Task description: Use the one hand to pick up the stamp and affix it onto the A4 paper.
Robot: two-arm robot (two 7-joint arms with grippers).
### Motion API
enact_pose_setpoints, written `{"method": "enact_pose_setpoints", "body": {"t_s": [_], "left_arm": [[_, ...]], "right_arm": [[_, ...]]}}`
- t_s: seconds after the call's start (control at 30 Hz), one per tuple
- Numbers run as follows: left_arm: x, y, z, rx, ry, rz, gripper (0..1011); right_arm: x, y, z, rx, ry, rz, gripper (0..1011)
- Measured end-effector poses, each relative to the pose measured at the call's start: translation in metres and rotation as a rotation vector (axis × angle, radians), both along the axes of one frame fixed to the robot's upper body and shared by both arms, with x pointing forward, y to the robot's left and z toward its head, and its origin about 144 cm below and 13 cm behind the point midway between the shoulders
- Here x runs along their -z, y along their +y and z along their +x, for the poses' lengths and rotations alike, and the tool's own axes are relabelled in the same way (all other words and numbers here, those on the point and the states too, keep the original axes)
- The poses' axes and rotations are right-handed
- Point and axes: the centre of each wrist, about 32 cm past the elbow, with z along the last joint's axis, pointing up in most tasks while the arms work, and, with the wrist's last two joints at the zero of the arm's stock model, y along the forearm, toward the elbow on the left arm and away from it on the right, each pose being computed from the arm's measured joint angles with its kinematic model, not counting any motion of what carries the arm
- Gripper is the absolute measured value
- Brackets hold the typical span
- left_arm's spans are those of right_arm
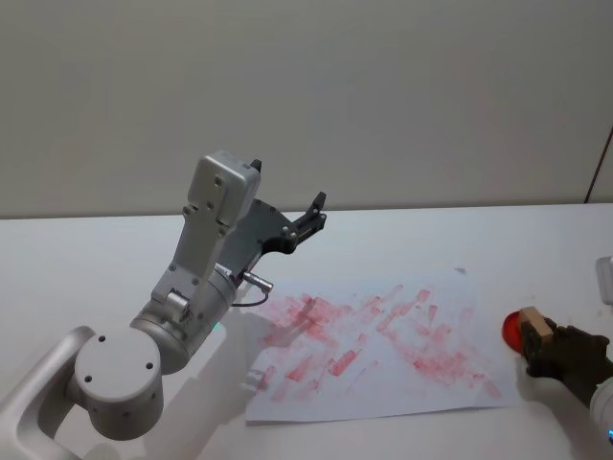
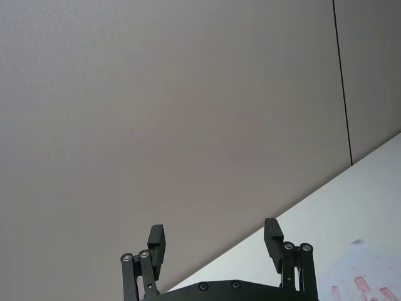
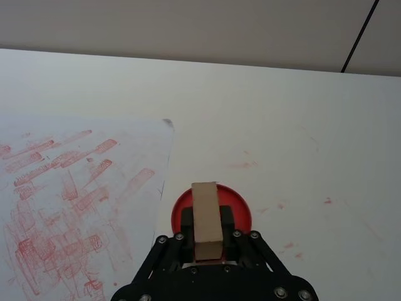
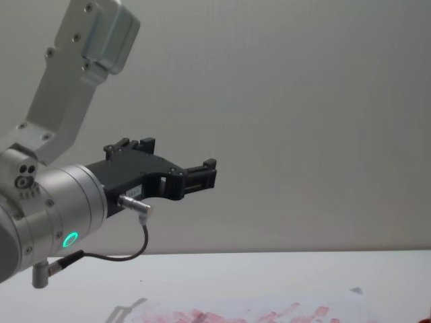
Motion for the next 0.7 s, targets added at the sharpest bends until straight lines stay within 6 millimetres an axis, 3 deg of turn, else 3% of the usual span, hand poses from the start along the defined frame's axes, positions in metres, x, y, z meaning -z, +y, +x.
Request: {"method": "enact_pose_setpoints", "body": {"t_s": [0.03, 0.13, 0.7], "left_arm": [[0.0, 0.0, 0.0, 0.0, 0.0, 0.0, 1001], [0.0, 0.0, 0.0, 0.0, 0.0, 0.0, 1001], [0.0, 0.0, 0.0, 0.0, 0.0, 0.0, 1001]], "right_arm": [[0.0, 0.0, 0.0, 0.0, 0.0, 0.0, 233], [0.0, 0.0, 0.0, -0.001, 0.001, 0.0, 216], [-0.01, 0.004, 0.006, -0.043, -0.095, -0.012, 216]]}}
